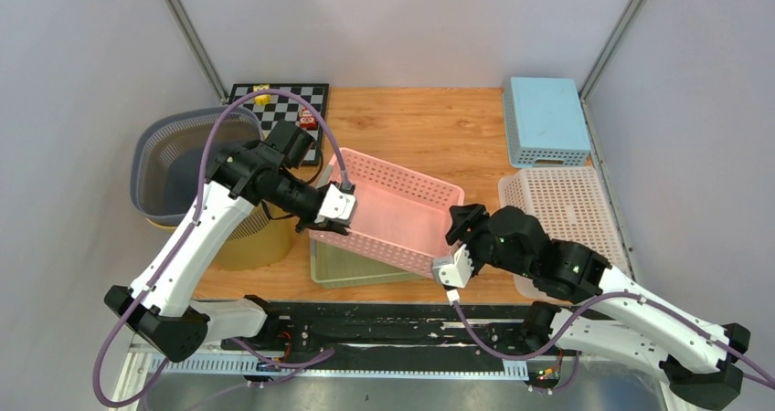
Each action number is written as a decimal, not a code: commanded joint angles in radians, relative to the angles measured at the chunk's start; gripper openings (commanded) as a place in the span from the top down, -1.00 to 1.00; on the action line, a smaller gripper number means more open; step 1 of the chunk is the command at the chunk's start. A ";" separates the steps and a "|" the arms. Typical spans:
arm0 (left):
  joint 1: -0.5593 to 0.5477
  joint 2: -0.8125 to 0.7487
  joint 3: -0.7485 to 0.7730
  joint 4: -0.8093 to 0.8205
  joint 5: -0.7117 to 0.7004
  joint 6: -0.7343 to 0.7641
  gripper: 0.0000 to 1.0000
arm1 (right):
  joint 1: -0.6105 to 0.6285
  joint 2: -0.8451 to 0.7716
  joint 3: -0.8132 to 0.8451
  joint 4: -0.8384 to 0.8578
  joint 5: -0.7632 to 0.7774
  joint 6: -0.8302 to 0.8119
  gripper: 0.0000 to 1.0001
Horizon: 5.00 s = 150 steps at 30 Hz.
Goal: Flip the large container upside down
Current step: Pick up the container from the container, then turn the container upside down at the center of the board.
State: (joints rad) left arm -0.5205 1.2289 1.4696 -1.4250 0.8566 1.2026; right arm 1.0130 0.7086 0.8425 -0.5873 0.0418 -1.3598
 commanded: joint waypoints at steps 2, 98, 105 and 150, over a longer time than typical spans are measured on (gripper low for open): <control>0.003 -0.001 0.042 -0.007 0.058 0.028 1.00 | -0.026 -0.032 -0.077 0.086 -0.026 -0.031 -0.27; 0.072 -0.276 -0.305 0.716 -0.336 -0.505 -1.00 | -0.779 0.641 0.358 0.513 -0.532 1.297 0.95; 0.086 -0.291 -0.411 0.751 -0.358 -0.478 -1.00 | -0.836 0.705 0.384 0.520 -0.562 1.428 0.95; 0.122 -0.396 -0.630 0.816 -0.270 -0.490 -1.00 | -0.939 1.020 0.153 0.870 -0.604 2.069 0.54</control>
State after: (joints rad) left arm -0.4080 0.8352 0.8520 -0.6289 0.5591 0.7223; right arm 0.0845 1.7023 1.0477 0.1989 -0.5282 0.6571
